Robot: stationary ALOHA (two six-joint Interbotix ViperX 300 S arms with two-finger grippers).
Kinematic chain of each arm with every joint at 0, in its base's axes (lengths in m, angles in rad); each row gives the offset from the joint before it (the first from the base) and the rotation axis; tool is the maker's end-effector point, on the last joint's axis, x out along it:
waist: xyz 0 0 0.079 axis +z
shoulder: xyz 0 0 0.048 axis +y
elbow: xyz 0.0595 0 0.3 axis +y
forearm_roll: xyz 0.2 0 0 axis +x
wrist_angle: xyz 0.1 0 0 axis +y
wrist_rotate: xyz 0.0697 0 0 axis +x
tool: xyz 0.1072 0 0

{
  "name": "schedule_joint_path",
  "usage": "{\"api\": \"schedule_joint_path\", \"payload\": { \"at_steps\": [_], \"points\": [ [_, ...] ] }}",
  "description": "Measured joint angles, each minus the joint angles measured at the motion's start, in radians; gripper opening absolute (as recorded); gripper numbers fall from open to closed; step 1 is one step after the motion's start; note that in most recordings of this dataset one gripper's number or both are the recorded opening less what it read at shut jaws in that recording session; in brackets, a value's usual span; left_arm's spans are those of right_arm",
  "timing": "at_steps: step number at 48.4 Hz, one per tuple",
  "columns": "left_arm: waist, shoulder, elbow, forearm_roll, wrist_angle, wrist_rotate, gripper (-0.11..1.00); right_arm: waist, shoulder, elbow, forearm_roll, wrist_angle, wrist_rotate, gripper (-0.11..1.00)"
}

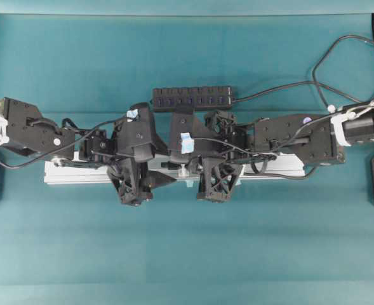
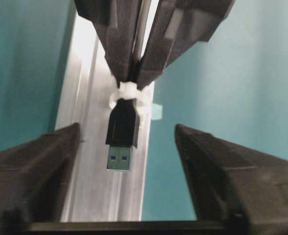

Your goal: Pass the USB cable through three rings with both arms.

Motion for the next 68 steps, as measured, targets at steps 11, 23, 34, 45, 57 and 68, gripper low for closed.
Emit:
{"api": "schedule_joint_path", "payload": {
  "at_steps": [11, 23, 34, 45, 57, 68],
  "points": [
    [0.002, -0.002, 0.0, 0.0, -0.002, 0.003, 0.25, 0.002, 0.0, 0.0, 0.0, 0.0, 0.0, -0.08],
    [-0.002, -0.002, 0.005, 0.0, -0.002, 0.008, 0.25, 0.003, 0.0, 0.0, -0.002, 0.002, 0.002, -0.07],
    [-0.005, -0.002, 0.008, 0.002, -0.003, 0.008, 0.25, 0.005, -0.002, -0.002, 0.0, 0.005, 0.002, -0.07],
    [-0.011, -0.023, 0.038, 0.002, 0.0, -0.005, 0.25, 0.009, 0.0, 0.002, 0.0, 0.1, 0.003, 0.05],
    [-0.012, -0.075, 0.061, 0.002, 0.052, -0.006, 0.25, 0.012, -0.032, 0.002, -0.008, 0.149, 0.003, 0.63],
    [-0.014, -0.097, 0.069, 0.002, 0.091, -0.006, 0.25, 0.009, -0.052, 0.0, -0.034, 0.115, 0.003, 0.62]
  ]
}}
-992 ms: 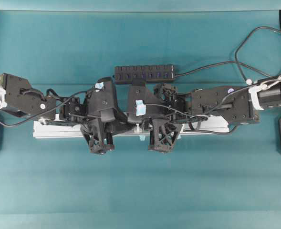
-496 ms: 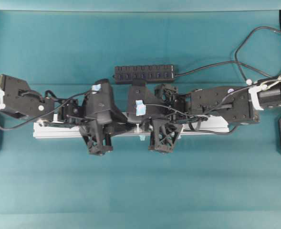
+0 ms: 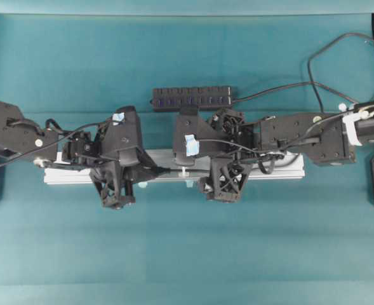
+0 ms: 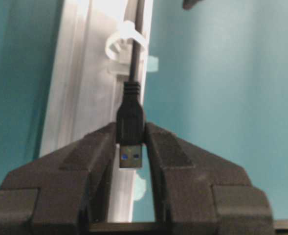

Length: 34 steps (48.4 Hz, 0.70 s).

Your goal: Pass the USB cable through three rings with both arms.

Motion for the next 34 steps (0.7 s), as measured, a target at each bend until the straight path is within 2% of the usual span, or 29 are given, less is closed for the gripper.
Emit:
{"api": "schedule_joint_path", "payload": {
  "at_steps": [16, 27, 34],
  "points": [
    [0.0, -0.023, 0.005, 0.0, 0.044, 0.0, 0.25, -0.005, 0.0, -0.005, -0.003, -0.028, 0.0, 0.6],
    [-0.006, -0.057, 0.012, 0.0, 0.144, 0.005, 0.25, -0.005, 0.0, -0.008, -0.003, -0.066, 0.0, 0.6],
    [-0.006, -0.097, 0.014, 0.0, 0.167, 0.005, 0.25, -0.005, 0.0, -0.008, -0.003, -0.077, 0.0, 0.6]
  ]
}}
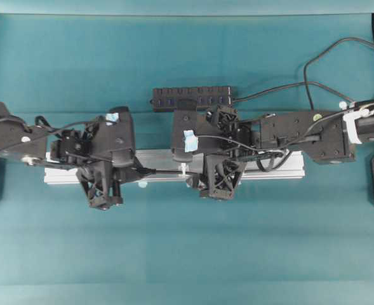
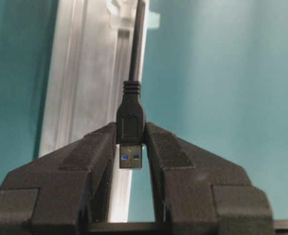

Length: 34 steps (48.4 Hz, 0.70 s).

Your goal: Pass the USB cable through three rings with both arms.

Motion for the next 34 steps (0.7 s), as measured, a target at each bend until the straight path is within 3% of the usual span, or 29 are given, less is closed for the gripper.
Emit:
{"api": "schedule_joint_path", "payload": {
  "at_steps": [12, 24, 34],
  "points": [
    [0.002, -0.089, 0.002, -0.002, 0.009, 0.002, 0.25, 0.0, 0.0, -0.003, 0.0, -0.023, 0.0, 0.59],
    [0.002, -0.143, 0.002, 0.0, 0.058, 0.006, 0.25, 0.0, 0.008, -0.037, 0.0, -0.124, -0.002, 0.58],
    [0.002, -0.143, 0.002, 0.0, 0.06, 0.006, 0.25, 0.0, 0.043, -0.081, 0.0, -0.178, -0.002, 0.51]
  ]
}}
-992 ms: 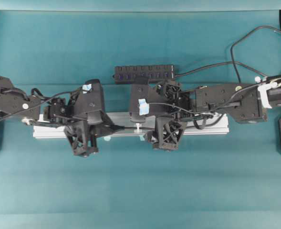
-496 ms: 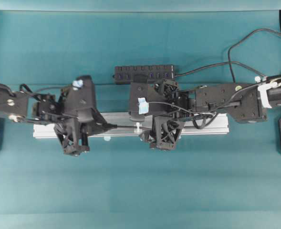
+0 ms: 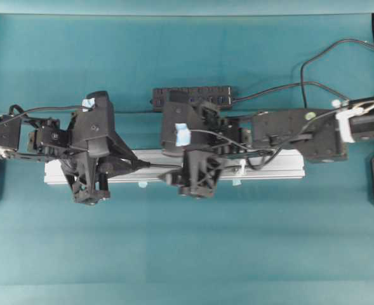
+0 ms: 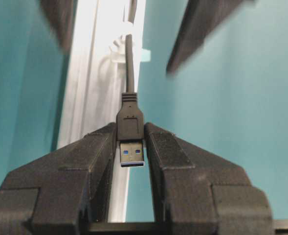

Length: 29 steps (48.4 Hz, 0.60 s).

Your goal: Pass the USB cable through three rings with both arms.

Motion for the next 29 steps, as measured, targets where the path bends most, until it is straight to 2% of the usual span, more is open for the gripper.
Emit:
{"api": "schedule_joint_path", "payload": {
  "at_steps": [19, 29],
  "points": [
    [0.003, 0.0, 0.0, -0.002, 0.002, 0.002, 0.25, 0.005, 0.038, -0.038, 0.0, -0.009, 0.0, 0.12],
    [0.005, 0.0, 0.0, 0.0, 0.002, 0.003, 0.25, 0.017, 0.075, -0.075, 0.0, -0.005, -0.002, -0.02]
  ]
}}
